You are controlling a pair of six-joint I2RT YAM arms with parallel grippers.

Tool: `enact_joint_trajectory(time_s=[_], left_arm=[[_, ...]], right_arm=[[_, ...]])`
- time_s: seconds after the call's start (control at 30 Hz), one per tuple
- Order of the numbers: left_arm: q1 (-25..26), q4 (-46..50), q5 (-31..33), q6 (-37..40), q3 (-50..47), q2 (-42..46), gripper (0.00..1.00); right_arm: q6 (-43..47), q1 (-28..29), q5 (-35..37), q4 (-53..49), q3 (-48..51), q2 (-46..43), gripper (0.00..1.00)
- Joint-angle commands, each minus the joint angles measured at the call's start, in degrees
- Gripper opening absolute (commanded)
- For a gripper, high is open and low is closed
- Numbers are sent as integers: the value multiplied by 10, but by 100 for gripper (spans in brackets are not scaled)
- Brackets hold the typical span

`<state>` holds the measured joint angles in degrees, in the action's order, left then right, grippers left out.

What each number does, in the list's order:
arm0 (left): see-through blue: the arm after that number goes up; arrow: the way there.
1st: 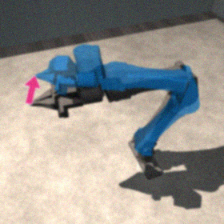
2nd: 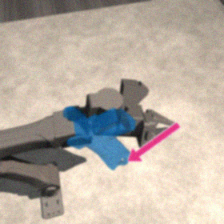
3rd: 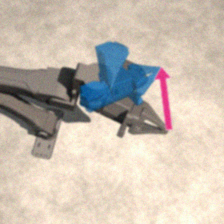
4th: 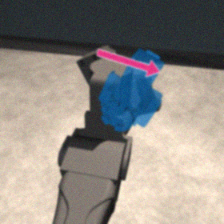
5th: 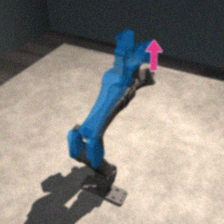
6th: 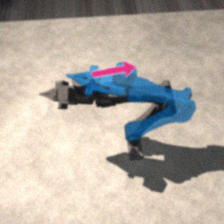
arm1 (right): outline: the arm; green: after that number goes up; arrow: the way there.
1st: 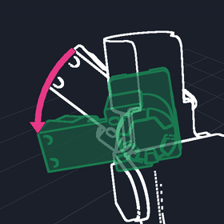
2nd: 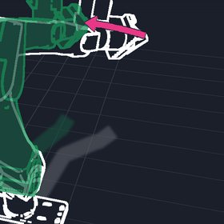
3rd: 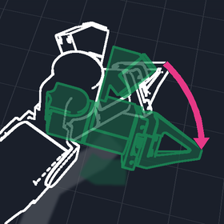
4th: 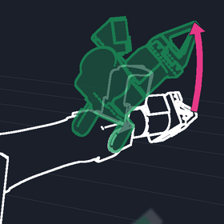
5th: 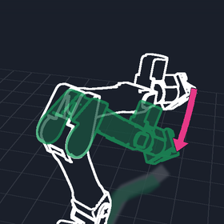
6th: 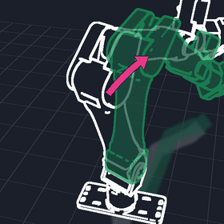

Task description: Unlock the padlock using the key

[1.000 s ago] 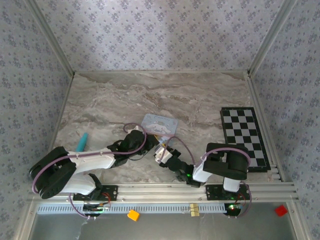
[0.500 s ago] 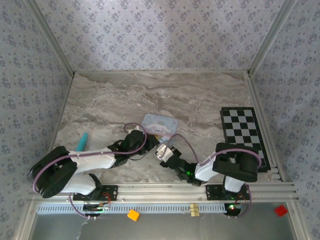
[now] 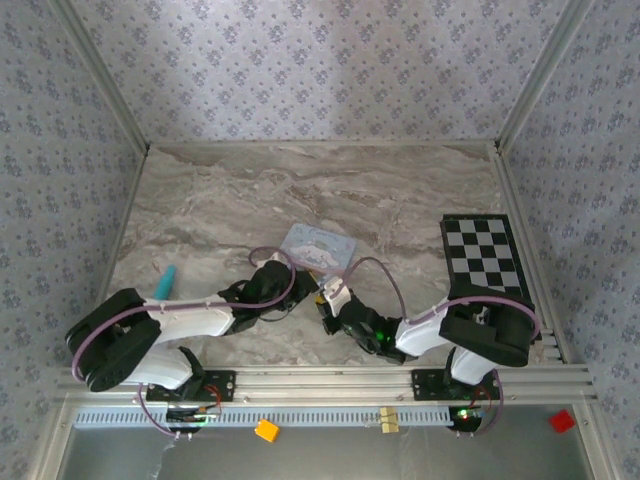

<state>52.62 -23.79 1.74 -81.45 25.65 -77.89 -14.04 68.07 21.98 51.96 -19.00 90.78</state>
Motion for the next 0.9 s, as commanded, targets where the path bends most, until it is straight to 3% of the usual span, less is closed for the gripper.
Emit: enact_joint_trajectory(time_s=[0.0,0.07,0.23,0.57,0.73,0.87], left_arm=[[6,-37,-7,5,4,-13,0],[6,-45,-10,6,3,-19,0],[6,-51,-9,9,1,-20,5],[-15,7,3,54,-2,23,53],[-53,38,-1,79,-28,69,59],[-84,131,7,134,-20,135,62]], right_arm=[[-69,-11,-72,27,-5,0,0],[-77,-18,-93,36,-3,7,0],[-73,-16,-61,36,4,12,0],[-83,-16,-5,-39,8,-17,0],[-97,-17,-9,-51,12,-25,0],[-115,-21,-13,-50,21,-33,0]])
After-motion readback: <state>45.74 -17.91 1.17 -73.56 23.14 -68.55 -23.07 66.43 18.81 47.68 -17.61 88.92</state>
